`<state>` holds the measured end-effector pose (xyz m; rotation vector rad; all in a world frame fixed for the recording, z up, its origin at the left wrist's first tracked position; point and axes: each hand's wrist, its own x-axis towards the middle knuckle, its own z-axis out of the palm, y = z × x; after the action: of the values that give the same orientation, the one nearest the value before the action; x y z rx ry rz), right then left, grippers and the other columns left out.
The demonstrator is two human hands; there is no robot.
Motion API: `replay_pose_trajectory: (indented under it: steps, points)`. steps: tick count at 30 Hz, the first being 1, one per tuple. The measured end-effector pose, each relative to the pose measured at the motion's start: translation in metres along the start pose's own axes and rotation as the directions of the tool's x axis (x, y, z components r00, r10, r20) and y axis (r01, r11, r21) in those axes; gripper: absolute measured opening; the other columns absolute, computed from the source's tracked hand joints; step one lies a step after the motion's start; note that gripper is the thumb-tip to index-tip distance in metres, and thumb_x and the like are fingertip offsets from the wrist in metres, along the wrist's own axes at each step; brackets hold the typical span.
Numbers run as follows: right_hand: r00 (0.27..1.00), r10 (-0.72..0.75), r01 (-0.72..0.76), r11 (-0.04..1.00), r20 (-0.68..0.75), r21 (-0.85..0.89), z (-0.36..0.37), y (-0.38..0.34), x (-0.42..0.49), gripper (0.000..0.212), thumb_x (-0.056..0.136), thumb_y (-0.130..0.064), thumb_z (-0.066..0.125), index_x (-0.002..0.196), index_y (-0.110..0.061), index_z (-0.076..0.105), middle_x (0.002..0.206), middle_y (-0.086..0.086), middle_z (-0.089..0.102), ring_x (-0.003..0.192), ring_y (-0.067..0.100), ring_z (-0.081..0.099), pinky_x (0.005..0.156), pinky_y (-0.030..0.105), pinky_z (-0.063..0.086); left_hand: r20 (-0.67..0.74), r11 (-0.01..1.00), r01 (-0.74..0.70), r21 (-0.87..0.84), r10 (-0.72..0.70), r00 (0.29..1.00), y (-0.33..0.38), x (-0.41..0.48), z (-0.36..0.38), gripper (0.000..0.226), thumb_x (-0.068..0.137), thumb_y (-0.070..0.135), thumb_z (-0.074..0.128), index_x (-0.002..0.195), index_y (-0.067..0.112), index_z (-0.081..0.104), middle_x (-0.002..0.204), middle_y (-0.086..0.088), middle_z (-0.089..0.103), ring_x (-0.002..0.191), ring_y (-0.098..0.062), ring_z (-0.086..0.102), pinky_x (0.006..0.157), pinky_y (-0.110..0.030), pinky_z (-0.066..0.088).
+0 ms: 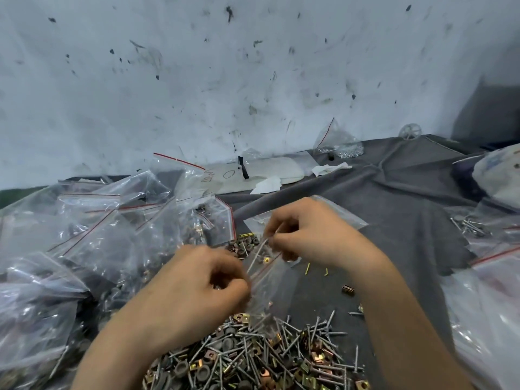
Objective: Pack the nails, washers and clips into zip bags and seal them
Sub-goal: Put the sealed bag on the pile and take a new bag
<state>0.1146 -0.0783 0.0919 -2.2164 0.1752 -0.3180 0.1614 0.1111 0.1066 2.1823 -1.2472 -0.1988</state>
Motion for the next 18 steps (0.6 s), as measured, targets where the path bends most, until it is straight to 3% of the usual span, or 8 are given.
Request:
replay_pose_trajectory:
  steps: [2,4,5,7,10,13,18]
  points:
    - [0.995,0.056,-0.077,0.958,0.082,0.277,0.001,0.011,0.004,0.010,0.077,-0.016,0.076,0.079,-0.012,0.068,0.062,0.006,0.067,0.052,0.013,0.062,0.053,0.027,0.054,-0.079,0.999,0.035,0.007,-0.034,0.996,-0.006,0.002,-0.002,0.022,0.080,0.042,0.060,0.067,0.026,0.069,0.077,0.013,0.069,0.066,-0.007,0.066,0.067,-0.034,0.054]
    - [0.984,0.131,-0.173,0.874,0.122,0.454,-0.001,0.022,0.009,0.034,0.068,-0.035,0.080,0.087,-0.010,0.067,0.069,0.007,0.068,0.056,0.016,0.064,0.054,0.024,0.053,-0.245,0.997,0.056,0.056,-0.040,0.969,-0.015,0.004,-0.005,0.032,0.081,0.032,0.066,0.053,0.016,0.063,0.093,0.020,0.065,0.063,-0.003,0.065,0.066,-0.024,0.050]
    - [0.978,0.178,-0.209,0.878,0.111,0.431,0.000,0.028,0.012,0.035,0.069,-0.037,0.078,0.087,-0.010,0.066,0.069,0.007,0.068,0.057,0.016,0.063,0.055,0.025,0.053,-0.327,0.995,0.063,0.075,-0.035,0.944,-0.018,0.005,-0.008,0.036,0.082,0.028,0.067,0.049,0.016,0.059,0.101,0.023,0.062,0.059,-0.001,0.064,0.063,-0.019,0.046]
    - [0.955,0.292,-0.297,0.943,0.058,0.147,0.007,0.041,0.017,0.019,0.082,-0.027,0.073,0.082,-0.011,0.063,0.070,0.007,0.065,0.058,0.019,0.061,0.058,0.031,0.055,-0.435,0.993,0.070,0.096,-0.021,0.900,-0.022,0.004,-0.011,0.037,0.083,0.024,0.067,0.048,0.018,0.055,0.101,0.022,0.061,0.050,0.001,0.060,0.057,-0.013,0.039]
    - [0.905,0.405,-0.385,0.910,0.131,-0.156,0.031,0.054,0.022,0.011,0.088,-0.010,0.062,0.078,-0.009,0.065,0.077,0.012,0.065,0.061,0.021,0.060,0.067,0.034,0.057,-0.464,0.989,0.082,0.123,-0.016,0.886,-0.020,0.003,-0.012,0.030,0.083,0.029,0.064,0.056,0.020,0.057,0.063,0.012,0.065,0.049,-0.002,0.058,0.052,-0.014,0.038]
    - [0.887,0.391,-0.326,0.907,0.244,-0.267,0.059,0.057,0.027,0.015,0.085,-0.008,0.065,0.098,-0.002,0.070,0.088,0.011,0.068,0.073,0.021,0.063,0.064,0.027,0.054,-0.436,0.996,0.059,0.061,-0.027,0.899,-0.019,0.004,-0.010,0.027,0.087,0.028,0.062,0.062,0.019,0.059,0.057,0.006,0.065,0.050,-0.005,0.061,0.058,-0.034,0.051]
    - [0.886,0.313,-0.247,0.943,0.342,-0.222,0.069,0.066,0.030,0.016,0.078,-0.002,0.072,0.094,-0.001,0.071,0.081,0.006,0.063,0.065,0.013,0.056,0.061,0.024,0.049,-0.333,0.999,-0.006,0.033,0.017,0.943,-0.022,0.004,-0.009,0.016,0.081,0.029,0.068,0.067,0.024,0.061,0.063,0.012,0.064,0.061,-0.006,0.061,0.059,-0.020,0.047]
